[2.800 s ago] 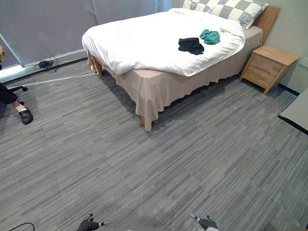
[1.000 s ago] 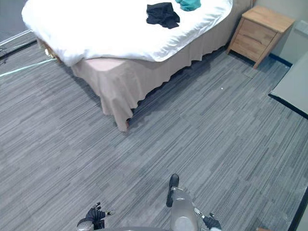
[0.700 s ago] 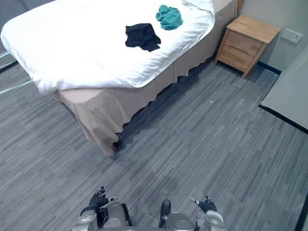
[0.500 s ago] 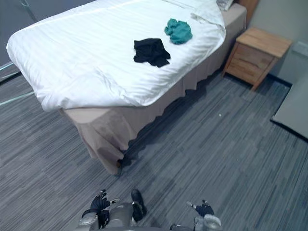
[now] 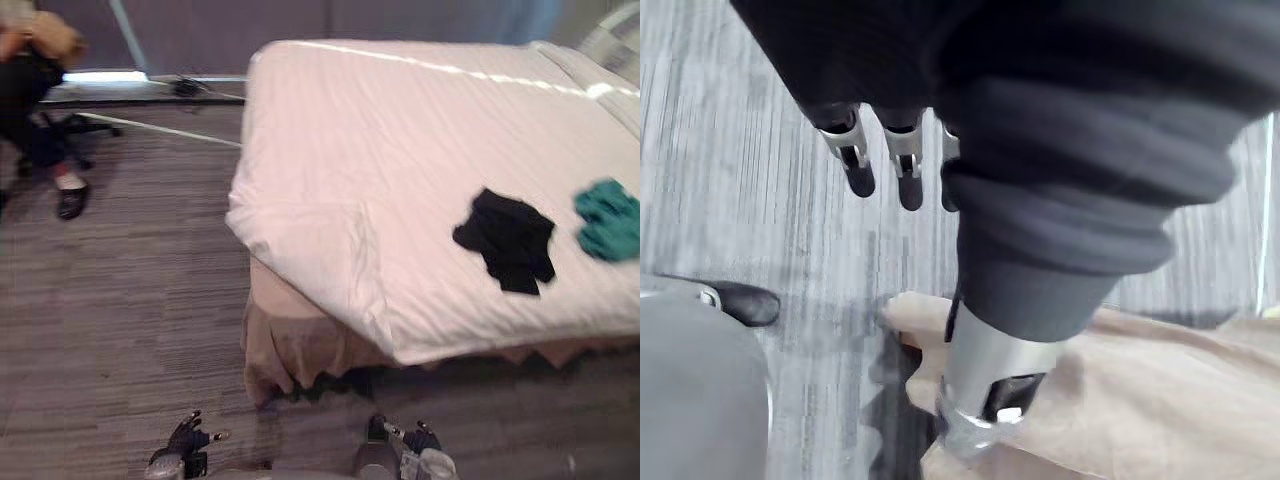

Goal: Tidy the bed and pick cloth on bed and put in laundry

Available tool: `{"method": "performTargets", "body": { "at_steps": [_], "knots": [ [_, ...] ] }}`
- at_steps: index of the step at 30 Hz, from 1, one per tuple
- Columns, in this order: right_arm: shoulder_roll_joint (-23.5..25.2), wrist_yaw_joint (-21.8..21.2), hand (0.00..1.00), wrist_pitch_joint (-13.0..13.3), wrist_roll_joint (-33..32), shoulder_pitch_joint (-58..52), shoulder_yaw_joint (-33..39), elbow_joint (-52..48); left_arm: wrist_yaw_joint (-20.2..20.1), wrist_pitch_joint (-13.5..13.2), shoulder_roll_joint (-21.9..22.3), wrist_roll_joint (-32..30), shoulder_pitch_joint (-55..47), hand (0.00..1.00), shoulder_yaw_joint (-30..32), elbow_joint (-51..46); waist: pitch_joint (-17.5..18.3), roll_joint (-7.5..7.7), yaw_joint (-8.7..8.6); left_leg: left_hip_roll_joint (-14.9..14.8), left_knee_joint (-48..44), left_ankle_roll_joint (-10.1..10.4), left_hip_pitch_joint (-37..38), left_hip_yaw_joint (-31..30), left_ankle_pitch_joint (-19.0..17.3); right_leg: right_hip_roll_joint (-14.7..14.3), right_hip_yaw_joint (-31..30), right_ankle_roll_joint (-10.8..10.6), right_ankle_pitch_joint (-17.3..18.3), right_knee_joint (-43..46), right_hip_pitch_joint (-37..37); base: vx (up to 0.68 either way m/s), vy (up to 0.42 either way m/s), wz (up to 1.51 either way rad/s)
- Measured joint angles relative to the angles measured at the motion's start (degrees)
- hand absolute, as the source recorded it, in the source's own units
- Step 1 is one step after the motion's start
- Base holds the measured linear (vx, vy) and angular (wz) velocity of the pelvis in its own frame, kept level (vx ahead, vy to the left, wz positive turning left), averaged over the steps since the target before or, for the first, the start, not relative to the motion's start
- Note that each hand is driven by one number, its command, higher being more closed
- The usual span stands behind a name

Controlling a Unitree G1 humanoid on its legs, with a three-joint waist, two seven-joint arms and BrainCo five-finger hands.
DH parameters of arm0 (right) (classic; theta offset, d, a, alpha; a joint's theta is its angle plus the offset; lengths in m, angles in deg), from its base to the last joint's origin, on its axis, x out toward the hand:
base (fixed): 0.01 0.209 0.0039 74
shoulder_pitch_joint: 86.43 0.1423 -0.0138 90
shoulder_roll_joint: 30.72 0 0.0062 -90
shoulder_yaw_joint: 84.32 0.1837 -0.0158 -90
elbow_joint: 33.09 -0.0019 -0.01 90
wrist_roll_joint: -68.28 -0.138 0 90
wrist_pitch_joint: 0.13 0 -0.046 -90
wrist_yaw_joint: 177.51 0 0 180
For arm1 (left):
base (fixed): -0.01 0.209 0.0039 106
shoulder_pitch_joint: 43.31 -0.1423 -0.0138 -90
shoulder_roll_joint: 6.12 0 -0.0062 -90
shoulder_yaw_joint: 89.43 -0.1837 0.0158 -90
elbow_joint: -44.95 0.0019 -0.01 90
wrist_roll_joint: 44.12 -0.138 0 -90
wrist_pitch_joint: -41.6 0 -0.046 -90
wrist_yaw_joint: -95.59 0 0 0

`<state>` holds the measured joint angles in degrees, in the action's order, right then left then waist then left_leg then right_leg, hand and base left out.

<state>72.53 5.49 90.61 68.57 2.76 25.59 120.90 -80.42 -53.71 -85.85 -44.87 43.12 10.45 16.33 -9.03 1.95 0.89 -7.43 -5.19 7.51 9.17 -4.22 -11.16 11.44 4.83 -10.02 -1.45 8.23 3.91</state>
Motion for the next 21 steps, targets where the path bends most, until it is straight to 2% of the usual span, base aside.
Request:
{"method": "performTargets", "body": {
  "at_steps": [2,4,5,8,10,13,14,17,19,21],
  "knots": [
    [-1.67,-0.14,0.0,0.04,-0.59,0.07,-0.07,-0.16,-0.2,-0.11,1.79,0.0,-0.51,0.0,0.03,0.07,0.77,-3.02,-0.15,-4.75,1.89,3.05,-0.17,1.5,1.99,-4.12,3.96,2.29,1.0,-2.33,-2.35,0.16,-0.325,0.58],
    [-2.13,-0.21,0.0,-0.06,-0.93,-0.14,-0.03,0.14,-0.22,-0.12,2.39,0.02,-0.41,0.0,0.82,-0.02,1.41,-3.72,-0.2,-6.28,2.77,3.73,0.14,1.72,3.84,-5.55,5.24,3.38,1.61,-2.49,-3.08,0.06,-0.251,0.34],
    [-2.3,-0.25,0.0,0.02,-0.96,-0.61,-0.03,0.08,-0.19,-0.11,2.39,-0.03,-0.14,0.0,0.89,-0.11,1.4,-3.25,-0.52,-6.42,2.64,3.65,-0.3,2.22,4.91,-5.63,6.2,3.67,1.82,-2.83,-3.64,0.04,-0.194,0.33],
    [-2.52,-0.17,0.0,0.02,-0.96,-1.94,0.0,0.07,-0.06,-0.06,1.94,-0.16,1.07,0.0,0.08,-1.64,1.62,-2.7,-1.87,-5.46,-0.14,3.46,-3.71,3.13,5.6,-4.75,8.29,3.76,1.85,-3.54,-3.74,0.0,-0.095,0.44],
    [-2.47,0.37,0.0,-0.02,-0.99,-3.81,-0.38,0.07,0.36,-0.04,-0.44,-0.18,3.32,0.0,-3.92,-9.16,1.63,-2.76,-1.65,-3.52,-0.67,2.28,-6.53,3.31,6.88,-2.96,9.22,3.58,1.31,-3.6,-2.86,-0.07,-0.023,0.44],
    [-3.09,0.73,0.0,0.11,-1.51,-3.68,-0.63,-0.42,2.44,-1.81,-5.05,-0.59,5.56,0.0,-5.36,-19.06,1.94,-4.12,-1.81,-3.13,3.27,1.76,-6.59,4.78,7.64,-2.83,8.89,3.49,-0.92,-5.73,-1.09,-0.08,0.027,0.0],
    [-3.21,0.84,0.0,0.14,-1.69,-3.67,-0.64,-0.82,2.78,-2.84,-7.72,-1.48,7.18,0.0,-5.4,-21.69,1.91,-4.46,-1.85,-2.96,4.6,1.74,-6.64,5.5,7.63,-3.01,8.39,3.45,-2.84,-7.98,-0.95,-0.08,0.034,-0.18],
    [-2.59,1.19,0.0,0.51,-1.8,-4.11,-0.86,-2.62,3.79,-3.97,-12.72,-3.6,8.52,0.0,-5.41,-26.14,2.05,-4.18,-1.82,-2.09,4.78,1.28,-6.55,8.47,7.45,-2.93,5.82,3.39,-6.61,-12.71,-1.57,-0.11,0.036,-0.45],
    [-2.72,1.41,0.0,0.78,-1.74,-4.54,-1.68,-3.01,3.96,-4.01,-13.86,-5.34,8.57,0.0,-5.11,-31.75,2.2,-4.21,-1.95,-1.8,4.65,0.99,-6.4,9.49,7.2,-2.83,4.92,3.41,-7.58,-13.94,-1.59,-0.1,0.015,-0.34],
    [-2.64,1.87,0.0,0.94,-1.55,-5.42,-2.16,-3.85,5.13,-4.33,-14.06,-6.68,8.74,0.0,-4.0,-39.94,2.3,-4.41,-3.06,-1.73,4.78,0.89,-6.33,9.57,7.14,-2.77,4.8,3.47,-7.62,-13.95,-1.53,-0.06,-0.004,-0.09]
  ]
}}
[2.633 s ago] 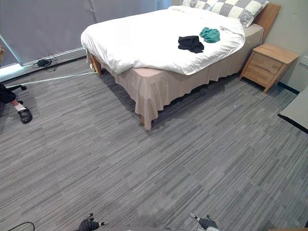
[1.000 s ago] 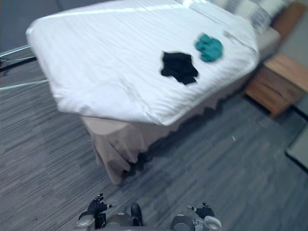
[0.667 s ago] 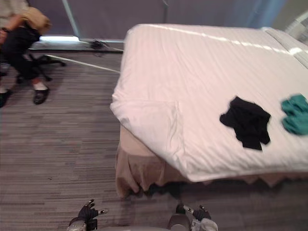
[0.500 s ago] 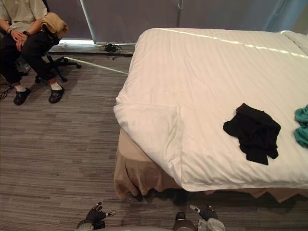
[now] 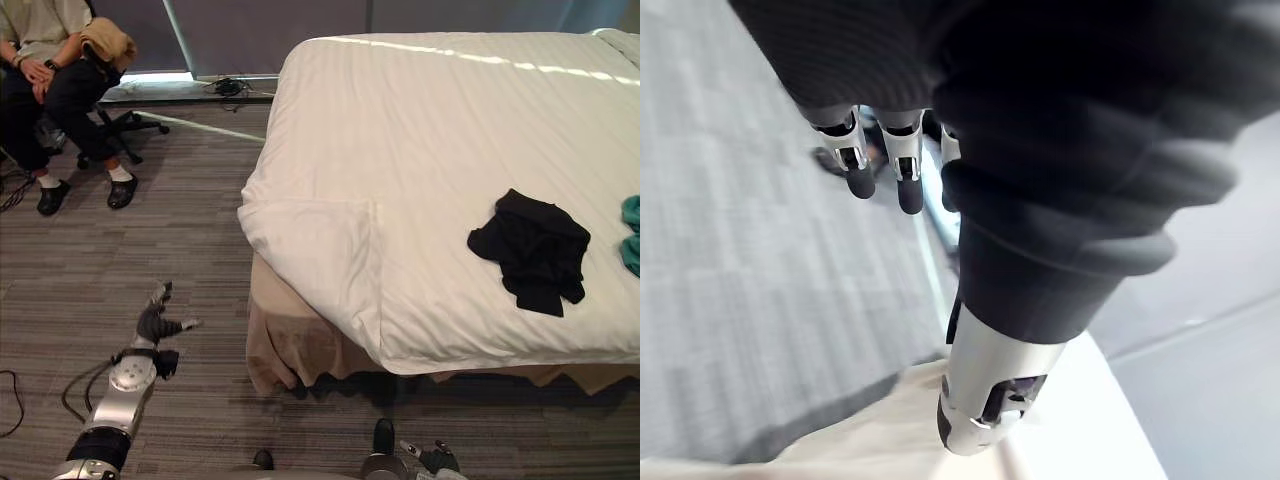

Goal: Tidy the bed and pick cloth on bed and put in laundry

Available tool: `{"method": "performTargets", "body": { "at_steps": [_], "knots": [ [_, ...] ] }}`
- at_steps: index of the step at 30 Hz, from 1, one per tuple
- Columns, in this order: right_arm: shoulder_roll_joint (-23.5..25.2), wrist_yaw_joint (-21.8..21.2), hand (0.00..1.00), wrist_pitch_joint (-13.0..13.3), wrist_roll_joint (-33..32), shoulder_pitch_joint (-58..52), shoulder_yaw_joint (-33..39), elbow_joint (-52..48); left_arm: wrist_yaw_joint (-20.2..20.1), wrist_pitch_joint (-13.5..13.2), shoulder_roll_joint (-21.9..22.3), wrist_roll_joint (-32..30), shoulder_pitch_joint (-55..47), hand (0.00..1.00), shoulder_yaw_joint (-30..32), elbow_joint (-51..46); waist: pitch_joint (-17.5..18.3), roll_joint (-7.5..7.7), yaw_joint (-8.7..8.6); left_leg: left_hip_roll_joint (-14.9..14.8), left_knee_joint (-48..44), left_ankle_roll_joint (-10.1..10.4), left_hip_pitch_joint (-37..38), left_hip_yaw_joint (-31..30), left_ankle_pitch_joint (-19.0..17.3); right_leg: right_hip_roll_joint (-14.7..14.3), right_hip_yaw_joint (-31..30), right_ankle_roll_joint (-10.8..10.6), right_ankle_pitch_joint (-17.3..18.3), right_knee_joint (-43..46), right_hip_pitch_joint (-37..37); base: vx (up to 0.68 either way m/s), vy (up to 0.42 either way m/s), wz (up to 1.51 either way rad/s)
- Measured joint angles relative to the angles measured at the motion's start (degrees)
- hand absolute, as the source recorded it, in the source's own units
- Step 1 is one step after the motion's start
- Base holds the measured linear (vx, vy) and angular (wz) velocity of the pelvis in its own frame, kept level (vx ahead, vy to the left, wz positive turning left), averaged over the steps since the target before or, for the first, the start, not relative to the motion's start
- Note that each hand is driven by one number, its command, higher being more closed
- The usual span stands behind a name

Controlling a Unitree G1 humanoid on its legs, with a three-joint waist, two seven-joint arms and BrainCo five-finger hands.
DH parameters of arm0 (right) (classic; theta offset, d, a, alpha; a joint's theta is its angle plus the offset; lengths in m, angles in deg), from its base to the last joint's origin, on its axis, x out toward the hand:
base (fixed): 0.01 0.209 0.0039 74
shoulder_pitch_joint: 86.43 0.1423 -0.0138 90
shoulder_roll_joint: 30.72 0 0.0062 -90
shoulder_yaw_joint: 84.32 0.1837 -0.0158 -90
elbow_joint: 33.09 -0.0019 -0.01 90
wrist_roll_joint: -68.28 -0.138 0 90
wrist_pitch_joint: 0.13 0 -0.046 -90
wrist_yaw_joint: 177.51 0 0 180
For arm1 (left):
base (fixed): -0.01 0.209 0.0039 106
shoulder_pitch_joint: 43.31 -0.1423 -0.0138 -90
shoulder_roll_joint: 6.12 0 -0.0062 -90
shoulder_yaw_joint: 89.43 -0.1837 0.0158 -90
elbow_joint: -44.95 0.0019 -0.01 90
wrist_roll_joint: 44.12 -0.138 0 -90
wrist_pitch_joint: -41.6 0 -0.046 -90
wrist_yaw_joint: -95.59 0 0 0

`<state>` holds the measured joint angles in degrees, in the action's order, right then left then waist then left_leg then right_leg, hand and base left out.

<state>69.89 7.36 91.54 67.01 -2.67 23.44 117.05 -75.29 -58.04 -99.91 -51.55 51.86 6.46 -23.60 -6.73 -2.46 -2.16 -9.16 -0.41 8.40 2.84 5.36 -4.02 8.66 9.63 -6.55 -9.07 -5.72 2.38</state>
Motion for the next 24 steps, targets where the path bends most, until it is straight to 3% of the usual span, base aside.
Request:
{"method": "performTargets", "body": {
  "at_steps": [3,7,10,13,17,24],
  "knots": [
    [-0.11,0.12,0.0,0.13,0.37,-1.58,-0.58,-0.96,3.53,-1.86,-0.8,0.09,4.03,0.0,5.67,-7.03,0.0,-0.28,-0.28,-0.06,0.49,0.05,1.13,1.48,0.03,-0.21,-1.13,0.03,-0.38,-0.01,0.04,-0.04,-0.007,-0.24],
    [-0.02,0.03,0.0,0.18,0.78,-4.17,-0.44,-2.21,8.91,-2.23,-7.96,-0.39,11.04,0.0,6.93,-8.24,0.4,-1.01,-0.83,-0.01,1.1,0.13,2.66,4.49,0.06,-0.33,-3.44,-0.15,-0.79,-0.19,0.48,-0.02,0.006,-0.3],
    [-0.11,-0.06,0.0,0.3,0.92,-4.6,-0.22,-3.4,9.93,-2.18,-11.27,-3.68,15.7,0.0,2.98,-8.29,0.58,-1.56,-0.84,0.26,2.12,0.23,2.6,6.63,0.12,-0.37,-5.26,-0.25,-1.39,-0.1,2.28,-0.02,0.007,-0.29],
    [0.0,-0.11,0.0,0.37,1.12,-3.69,-0.08,-3.76,9.81,-2.18,-11.34,-7.17,22.62,0.0,-4.59,-7.16,0.42,-1.35,-1.05,0.61,1.77,0.45,-0.35,8.14,0.36,-0.31,-7.05,-0.27,-2.66,0.02,6.08,-0.03,-0.011,-0.25],
    [0.02,0.01,0.0,0.34,1.12,-0.39,0.27,-4.72,9.26,-1.73,-10.27,-9.66,31.52,0.0,-12.6,0.78,-2.9,-1.18,-3.88,1.28,1.08,0.47,-3.31,9.37,0.68,-0.13,-9.25,-0.16,-3.95,0.04,9.92,-0.03,-0.02,-0.22],
    [0.09,0.52,0.0,0.7,0.27,2.21,-0.83,-6.87,7.07,0.53,-8.38,-11.41,42.09,0.0,-18.7,12.59,-8.78,-0.57,-4.97,1.17,-0.71,0.48,-7.48,10.13,0.66,-0.3,-10.92,0.07,-5.06,0.04,13.91,-0.03,-0.011,-0.06]
  ]
}}
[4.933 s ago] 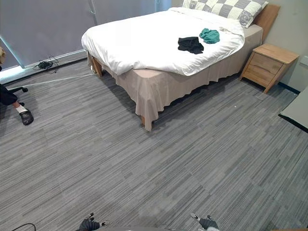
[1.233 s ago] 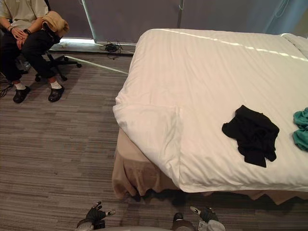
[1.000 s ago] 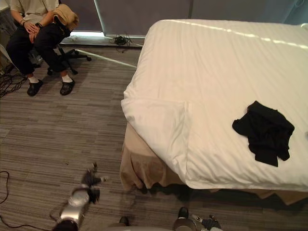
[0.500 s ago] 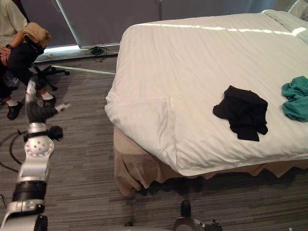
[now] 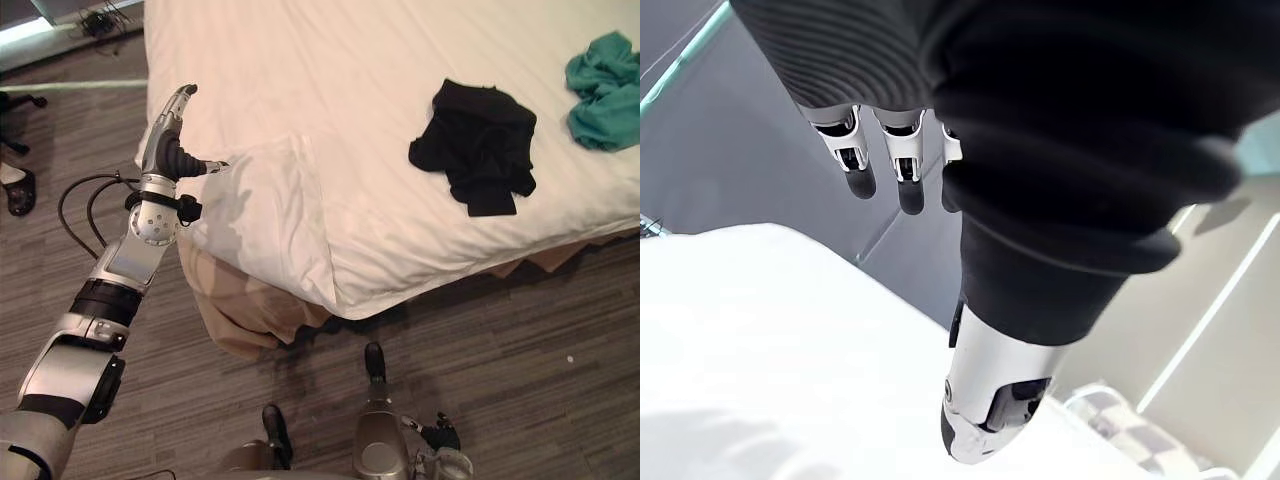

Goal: Tidy the bed and pick cloth on bed and put in laundry

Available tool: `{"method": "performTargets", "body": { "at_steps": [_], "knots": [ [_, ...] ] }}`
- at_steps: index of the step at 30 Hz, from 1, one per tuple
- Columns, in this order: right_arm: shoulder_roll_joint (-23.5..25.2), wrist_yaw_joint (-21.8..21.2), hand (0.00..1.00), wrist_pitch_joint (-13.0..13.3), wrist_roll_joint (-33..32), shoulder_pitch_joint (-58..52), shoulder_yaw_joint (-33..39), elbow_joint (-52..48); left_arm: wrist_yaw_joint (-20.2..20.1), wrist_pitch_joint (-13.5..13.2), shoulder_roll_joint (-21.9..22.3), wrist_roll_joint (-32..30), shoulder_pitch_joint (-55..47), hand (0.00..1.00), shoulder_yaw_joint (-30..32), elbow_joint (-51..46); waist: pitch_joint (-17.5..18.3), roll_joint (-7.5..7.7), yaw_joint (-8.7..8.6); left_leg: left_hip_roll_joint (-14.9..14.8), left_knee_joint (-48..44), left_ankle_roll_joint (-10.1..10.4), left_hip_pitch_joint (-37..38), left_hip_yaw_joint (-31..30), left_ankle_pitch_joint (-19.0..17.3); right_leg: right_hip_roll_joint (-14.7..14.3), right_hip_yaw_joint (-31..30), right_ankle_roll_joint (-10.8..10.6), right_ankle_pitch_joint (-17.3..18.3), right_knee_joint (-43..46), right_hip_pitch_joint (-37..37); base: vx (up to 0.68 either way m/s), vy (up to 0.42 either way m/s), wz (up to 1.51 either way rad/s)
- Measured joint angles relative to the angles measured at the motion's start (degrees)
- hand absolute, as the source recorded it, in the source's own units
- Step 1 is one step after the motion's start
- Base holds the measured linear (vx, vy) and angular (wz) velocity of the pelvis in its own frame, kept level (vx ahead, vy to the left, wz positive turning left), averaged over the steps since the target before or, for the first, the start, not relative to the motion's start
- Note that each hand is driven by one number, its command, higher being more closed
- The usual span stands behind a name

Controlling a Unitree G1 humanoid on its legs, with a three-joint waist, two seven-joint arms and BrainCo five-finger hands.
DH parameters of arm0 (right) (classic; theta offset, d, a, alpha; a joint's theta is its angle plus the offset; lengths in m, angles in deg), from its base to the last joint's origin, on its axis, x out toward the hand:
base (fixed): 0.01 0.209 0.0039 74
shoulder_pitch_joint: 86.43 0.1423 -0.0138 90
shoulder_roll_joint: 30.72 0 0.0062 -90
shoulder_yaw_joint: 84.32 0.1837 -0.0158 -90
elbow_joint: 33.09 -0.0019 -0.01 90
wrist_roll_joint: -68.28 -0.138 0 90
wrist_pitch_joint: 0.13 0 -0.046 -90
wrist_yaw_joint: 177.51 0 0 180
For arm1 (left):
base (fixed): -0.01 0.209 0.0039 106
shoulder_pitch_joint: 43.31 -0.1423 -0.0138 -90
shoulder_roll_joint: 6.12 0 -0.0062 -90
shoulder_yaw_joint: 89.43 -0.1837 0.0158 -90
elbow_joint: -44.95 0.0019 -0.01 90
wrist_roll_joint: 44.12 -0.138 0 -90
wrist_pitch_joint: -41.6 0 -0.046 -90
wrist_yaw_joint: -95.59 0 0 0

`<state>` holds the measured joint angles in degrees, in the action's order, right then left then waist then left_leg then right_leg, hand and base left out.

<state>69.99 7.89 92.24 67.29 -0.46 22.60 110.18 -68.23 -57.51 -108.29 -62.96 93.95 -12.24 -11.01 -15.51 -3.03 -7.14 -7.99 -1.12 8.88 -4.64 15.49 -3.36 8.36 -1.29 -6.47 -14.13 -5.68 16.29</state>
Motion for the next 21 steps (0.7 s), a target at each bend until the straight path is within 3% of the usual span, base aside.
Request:
{"method": "performTargets", "body": {
  "at_steps": [3,4,9,15,21],
  "knots": [
    [0.51,0.43,0.0,0.5,-0.71,1.04,-0.57,-0.69,-1.38,0.75,0.34,-1.22,3.71,0.0,-3.62,4.79,-2.0,0.74,-0.11,0.05,-1.04,-0.04,-1.83,-0.14,-0.04,0.19,-0.09,-0.09,-0.32,0.0,1.28,-0.02,0.005,0.04],
    [0.44,0.84,0.0,0.81,-0.73,1.34,-1.15,-0.71,-1.94,1.19,0.73,-2.23,4.8,1.0,-5.02,6.32,-2.75,0.89,-0.21,0.06,-1.18,-0.05,-2.08,-0.43,-0.05,0.25,0.14,-0.09,-0.33,0.0,1.3,-0.02,0.009,0.11],
    [0.5,1.07,0.0,1.35,-1.14,1.97,-1.72,-0.9,-5.22,1.78,2.91,-6.1,9.49,1.0,-10.0,14.06,-4.64,1.27,-0.13,0.09,-2.03,-0.16,-3.96,-1.3,-0.12,0.66,1.07,-0.21,-0.37,0.01,2.0,-0.02,0.011,0.12],
    [0.57,1.04,0.0,1.43,-1.47,2.02,-2.12,-2.99,-8.84,1.65,3.04,-7.26,11.37,1.0,-10.11,15.05,-4.71,1.31,0.24,0.02,-2.01,-0.25,-3.81,-1.2,-0.21,0.61,0.99,-0.4,-0.22,0.02,1.9,0.0,0.002,-0.01],
    [0.24,1.0,0.0,1.49,-3.06,1.48,-0.52,-2.93,-11.34,0.62,-0.51,-6.69,2.83,1.0,-10.29,10.7,-4.41,0.83,0.04,-0.39,-1.39,-0.24,1.22,-0.99,-0.48,0.12,1.3,-0.69,0.6,0.03,-2.84,0.01,0.011,-0.04]
  ]
}}
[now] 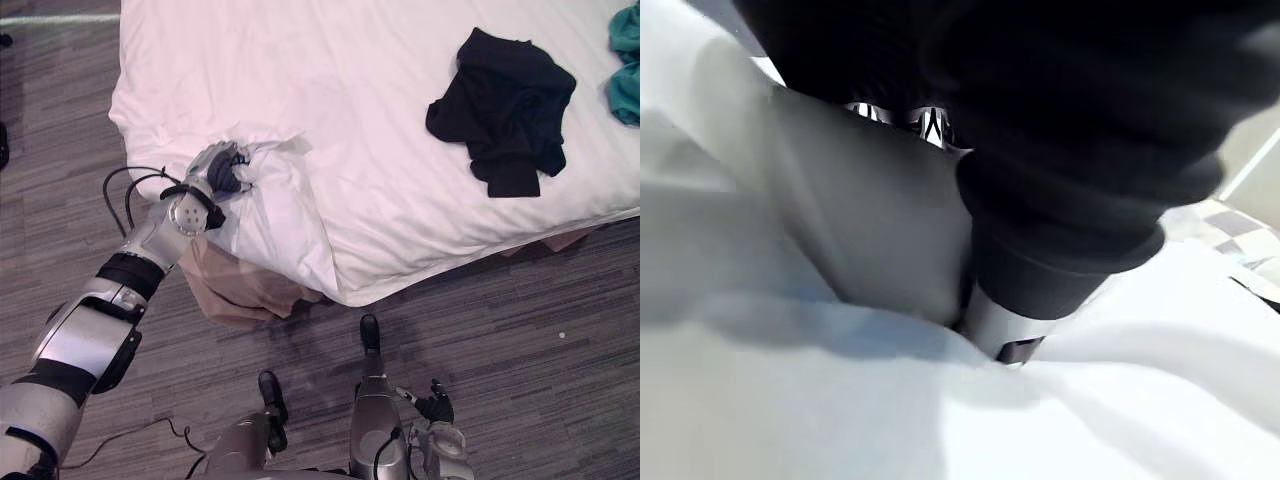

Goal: Tidy the bed and pick cloth on bed and put in laundry

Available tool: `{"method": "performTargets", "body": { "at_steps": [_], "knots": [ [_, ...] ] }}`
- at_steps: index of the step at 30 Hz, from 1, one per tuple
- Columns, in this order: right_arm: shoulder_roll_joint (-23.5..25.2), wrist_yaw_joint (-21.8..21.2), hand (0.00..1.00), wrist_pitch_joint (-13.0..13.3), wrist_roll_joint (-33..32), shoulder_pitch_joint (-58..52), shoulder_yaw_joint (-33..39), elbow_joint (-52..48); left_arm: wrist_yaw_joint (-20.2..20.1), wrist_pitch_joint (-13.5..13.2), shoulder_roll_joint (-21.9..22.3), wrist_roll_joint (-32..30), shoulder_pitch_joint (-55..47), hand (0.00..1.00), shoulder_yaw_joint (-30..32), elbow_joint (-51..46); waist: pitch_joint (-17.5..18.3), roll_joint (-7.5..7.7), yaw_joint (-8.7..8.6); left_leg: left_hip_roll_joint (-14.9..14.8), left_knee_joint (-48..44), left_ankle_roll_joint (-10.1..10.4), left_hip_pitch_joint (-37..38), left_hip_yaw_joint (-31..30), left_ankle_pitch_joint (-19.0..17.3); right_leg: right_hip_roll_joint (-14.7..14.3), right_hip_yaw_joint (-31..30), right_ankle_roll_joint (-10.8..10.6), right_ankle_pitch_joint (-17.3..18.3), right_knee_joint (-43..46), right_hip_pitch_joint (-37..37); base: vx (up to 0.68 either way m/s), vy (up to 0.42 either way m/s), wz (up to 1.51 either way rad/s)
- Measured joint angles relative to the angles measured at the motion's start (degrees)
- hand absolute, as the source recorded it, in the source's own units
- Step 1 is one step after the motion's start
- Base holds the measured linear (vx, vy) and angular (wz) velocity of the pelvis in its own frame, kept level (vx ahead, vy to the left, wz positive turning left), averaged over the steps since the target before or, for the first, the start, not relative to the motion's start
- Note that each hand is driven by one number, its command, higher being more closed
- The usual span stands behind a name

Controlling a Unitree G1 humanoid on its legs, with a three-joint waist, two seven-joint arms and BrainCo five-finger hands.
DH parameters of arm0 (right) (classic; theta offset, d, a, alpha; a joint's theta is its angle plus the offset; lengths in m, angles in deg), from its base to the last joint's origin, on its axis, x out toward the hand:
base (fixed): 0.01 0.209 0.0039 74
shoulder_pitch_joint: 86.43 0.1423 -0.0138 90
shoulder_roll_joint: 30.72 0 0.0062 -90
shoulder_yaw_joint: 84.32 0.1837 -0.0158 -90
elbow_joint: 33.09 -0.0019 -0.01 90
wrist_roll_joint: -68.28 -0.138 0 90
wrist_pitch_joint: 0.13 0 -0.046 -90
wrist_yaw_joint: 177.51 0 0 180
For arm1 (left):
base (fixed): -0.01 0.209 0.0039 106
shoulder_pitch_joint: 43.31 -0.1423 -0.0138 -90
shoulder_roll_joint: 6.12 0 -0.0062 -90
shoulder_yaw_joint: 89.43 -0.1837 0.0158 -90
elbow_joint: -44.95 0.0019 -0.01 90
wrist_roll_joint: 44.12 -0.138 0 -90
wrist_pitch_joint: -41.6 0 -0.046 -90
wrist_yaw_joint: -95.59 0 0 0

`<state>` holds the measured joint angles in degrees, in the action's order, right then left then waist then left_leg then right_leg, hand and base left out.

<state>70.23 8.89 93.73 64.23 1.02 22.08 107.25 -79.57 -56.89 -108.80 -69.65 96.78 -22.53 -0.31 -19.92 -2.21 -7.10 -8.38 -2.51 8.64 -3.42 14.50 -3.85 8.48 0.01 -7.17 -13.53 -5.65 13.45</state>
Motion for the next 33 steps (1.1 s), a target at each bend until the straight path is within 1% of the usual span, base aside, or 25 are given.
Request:
{"method": "performTargets", "body": {
  "at_steps": [1,4,6,7,8,9,10,11,12,13,15,16,17,18,19,20,22,23,24,25,26,28,29,30,33],
  "knots": [
    [-0.04,-0.03,0.0,-0.03,-0.1,-0.32,0.93,0.04,-0.32,-0.71,-1.34,0.15,-3.0,1.0,0.26,-2.07,0.5,-0.24,0.07,-0.05,0.13,-0.02,0.45,-0.22,-0.05,0.04,0.4,0.13,0.18,0.0,-0.64,-0.01,0.011,0.17],
    [-0.3,-0.06,0.0,-0.24,-1.63,-1.94,3.85,0.05,-1.19,-0.96,-3.75,0.71,-11.18,1.0,2.18,-5.95,1.78,-1.15,0.59,-0.29,0.27,-0.02,1.74,-1.55,-0.05,0.13,2.09,0.36,0.76,0.0,-2.88,0.0,-0.002,0.24],
    [-1.12,0.01,0.0,-0.47,-3.56,-4.52,7.27,0.26,-1.55,-0.93,-4.38,1.58,-19.91,1.0,7.01,-8.08,4.48,-1.87,1.8,-0.64,0.7,0.0,3.18,-2.72,-0.06,0.03,3.66,0.41,1.75,0.0,-5.12,0.02,-0.011,0.29],
    [-1.47,0.01,0.0,-0.5,-4.12,-4.84,8.19,0.46,-1.83,-0.96,-4.82,2.14,-22.47,1.0,8.6,-8.47,5.11,-1.96,1.7,-0.71,0.75,0.0,3.54,-3.28,-0.06,0.04,4.3,0.34,1.95,0.0,-5.89,0.03,-0.007,0.29],
    [-2.12,0.05,0.0,-0.59,-4.91,-5.27,9.76,0.62,-2.21,-1.12,-5.37,2.65,-26.68,0.0,11.2,-8.99,6.37,-1.92,1.92,-0.75,1.06,0.0,4.14,-3.53,-0.06,0.05,4.73,0.35,2.24,-0.01,-6.58,0.03,-0.004,0.2],
    [-3.28,0.14,0.0,-0.57,-5.6,-5.88,12.5,0.41,-2.56,-1.27,-5.49,3.14,-33.0,0.0,14.55,-10.62,8.33,-1.81,2.84,-0.73,1.67,0.0,4.97,-3.52,-0.06,0.07,4.87,0.35,2.52,-0.01,-7.2,0.02,0.0,0.1],
    [-3.9,0.16,0.0,-0.58,-5.64,-6.06,13.94,0.42,-2.7,-1.41,-5.42,3.51,-36.08,0.0,15.96,-11.94,9.23,-1.57,3.41,-0.71,1.91,0.0,5.25,-3.53,-0.07,0.11,4.91,0.25,2.63,-0.01,-7.48,0.01,0.0,0.08],
    [-4.79,0.16,0.0,-0.62,-6.2,-6.11,15.99,0.2,-3.12,-1.57,-5.15,3.66,-40.27,0.0,18.24,-14.5,10.37,-1.15,3.77,-0.68,2.17,-0.02,5.34,-3.87,-0.09,0.2,5.32,0.2,2.83,-0.01,-7.78,-0.01,0.001,0.1],
    [-5.17,0.2,0.0,-0.64,-6.55,-6.13,17.26,-0.16,-3.38,-1.82,-4.8,3.66,-42.02,0.0,19.53,-15.26,10.8,-0.95,3.91,-0.67,2.25,-0.03,5.46,-4.12,-0.08,0.24,5.63,0.15,3.05,-0.01,-8.02,-0.01,-0.004,0.19],
    [-6.19,0.94,0.0,-0.73,-6.93,-6.14,20.01,-0.85,-3.44,-1.99,-2.86,3.59,-45.12,0.0,23.07,-15.6,11.77,-0.49,4.33,-0.69,2.6,-0.03,5.89,-4.57,-0.07,0.26,6.34,0.14,3.44,-0.01,-8.63,0.0,-0.007,0.17],
    [-7.7,1.33,0.0,-1.08,-7.11,-6.15,23.43,-3.41,-3.4,-1.8,0.55,3.53,-48.45,0.0,28.16,-13.92,12.81,-0.28,4.63,-0.72,2.75,-0.03,6.31,-4.97,-0.08,0.27,6.56,0.08,3.69,-0.02,-9.32,0.0,-0.008,0.13],
    [-9.14,2.12,0.0,-1.65,-7.08,-5.75,25.04,-6.58,-2.96,-0.68,3.08,3.56,-50.9,0.0,33.04,-10.98,13.81,-0.22,4.78,-0.71,3.15,-0.04,6.39,-5.08,-0.07,0.27,6.94,0.27,3.91,-0.02,-9.31,0.0,-0.009,0.07],
    [-10.14,2.95,1.0,-2.01,-6.92,-5.63,25.96,-9.64,-1.6,0.9,4.7,3.64,-52.63,0.0,37.54,-8.33,14.53,-0.17,4.91,-0.71,3.6,0.01,6.55,-5.16,-0.01,0.26,7.26,0.3,4.01,-0.02,-9.32,0.0,-0.011,0.06],
    [-10.68,3.65,1.0,-2.18,-6.65,-5.68,26.06,-11.61,-0.78,1.8,5.42,3.72,-53.58,0.0,40.1,-6.82,14.9,-0.14,4.97,-0.72,3.8,0.06,6.67,-5.2,0.02,0.25,7.36,0.25,4.03,-0.02,-9.38,0.01,-0.009,0.05],
    [-11.82,5.04,1.0,-2.46,-6.07,-5.58,26.12,-16.51,0.88,3.37,6.63,4.8,-55.88,0.0,45.2,-3.9,15.49,-0.06,5.12,-0.72,4.15,0.08,7.11,-5.29,0.04,0.25,7.51,0.08,4.14,-0.02,-9.76,0.01,-0.007,0.07],
    [-12.43,6.22,1.0,-2.51,-5.01,-5.37,26.11,-20.5,1.93,4.08,7.53,6.02,-57.53,0.0,48.19,-1.65,16.28,0.11,5.21,-0.69,4.34,0.08,7.15,-5.43,0.03,0.3,7.66,0.0,4.2,-0.02,-9.83,0.02,-0.003,0.07],
    [-13.35,7.83,1.0,-2.49,-3.32,-3.6,25.86,-25.81,3.13,4.91,9.17,8.21,-59.4,0.0,51.35,2.38,17.07,0.65,5.73,-0.64,4.47,0.08,7.28,-5.79,0.03,0.41,7.76,-0.09,4.27,-0.03,-10.12,0.02,0.005,0.1],
    [-13.87,8.57,1.0,-2.5,-2.14,-1.86,25.27,-27.64,3.35,5.0,10.38,9.23,-59.74,0.0,52.29,4.58,17.26,1.07,6.45,-0.6,4.48,0.08,7.27,-5.89,0.03,0.46,7.8,-0.12,4.29,-0.03,-10.14,0.01,0.005,0.07],
    [-14.03,8.71,1.0,-2.5,-1.54,-0.57,24.87,-28.43,3.67,5.07,11.21,9.83,-59.98,0.0,52.6,5.63,17.29,1.32,6.66,-0.57,4.49,0.08,7.26,-5.94,0.04,0.5,7.83,-0.12,4.29,-0.03,-10.14,-0.01,-0.001,0.05],
    [-14.39,9.37,1.0,-2.51,0.45,2.29,22.74,-30.3,4.15,5.42,13.37,11.39,-60.45,0.0,52.68,7.78,17.27,1.7,6.86,-0.52,4.49,0.08,7.16,-6.2,0.04,0.56,7.97,-0.13,4.3,-0.04,-10.14,-0.01,-0.003,0.04],
    [-14.58,9.72,1.0,-2.52,1.1,3.32,21.55,-31.11,4.17,5.55,14.39,11.88,-60.45,0.0,52.64,8.6,17.23,1.82,6.94,-0.49,4.5,0.08,7.12,-6.3,0.04,0.6,8.02,-0.13,4.3,-0.04,-10.14,-0.02,-0.003,0.05],
    [-16.05,9.98,1.0,-2.44,4.35,8.0,14.78,-34.48,4.12,5.71,19.42,14.19,-60.41,0.0,51.72,10.4,17.09,2.03,7.72,-0.45,4.52,0.08,7.01,-6.58,0.04,0.64,8.2,-0.22,4.37,-0.04,-10.1,-0.01,-0.005,0.04],
    [-16.26,10.0,1.0,-2.42,4.79,9.02,13.41,-35.17,4.11,5.71,20.27,14.74,-60.43,0.0,51.1,10.43,17.08,2.03,7.9,-0.46,4.52,0.08,6.94,-6.65,0.04,0.63,8.28,-0.23,4.41,-0.04,-10.08,-0.01,-0.008,0.08],
    [-16.49,10.07,1.0,-2.14,5.36,11.46,10.25,-36.45,4.05,5.69,21.77,15.5,-60.42,0.0,49.52,10.53,17.01,1.94,7.97,-0.48,4.5,0.1,6.65,-7.03,0.06,0.64,8.83,-0.25,4.46,-0.04,-10.0,-0.01,-0.011,0.12],
    [-16.37,9.8,1.0,-1.75,5.72,17.48,1.4,-38.52,4.09,5.51,23.15,17.21,-59.48,0.0,46.51,10.69,15.87,2.2,8.08,-0.52,4.16,0.28,5.12,-8.29,0.41,0.62,9.41,-0.12,4.35,-0.02,-9.12,-0.01,-0.013,0.15]
  ]
}}
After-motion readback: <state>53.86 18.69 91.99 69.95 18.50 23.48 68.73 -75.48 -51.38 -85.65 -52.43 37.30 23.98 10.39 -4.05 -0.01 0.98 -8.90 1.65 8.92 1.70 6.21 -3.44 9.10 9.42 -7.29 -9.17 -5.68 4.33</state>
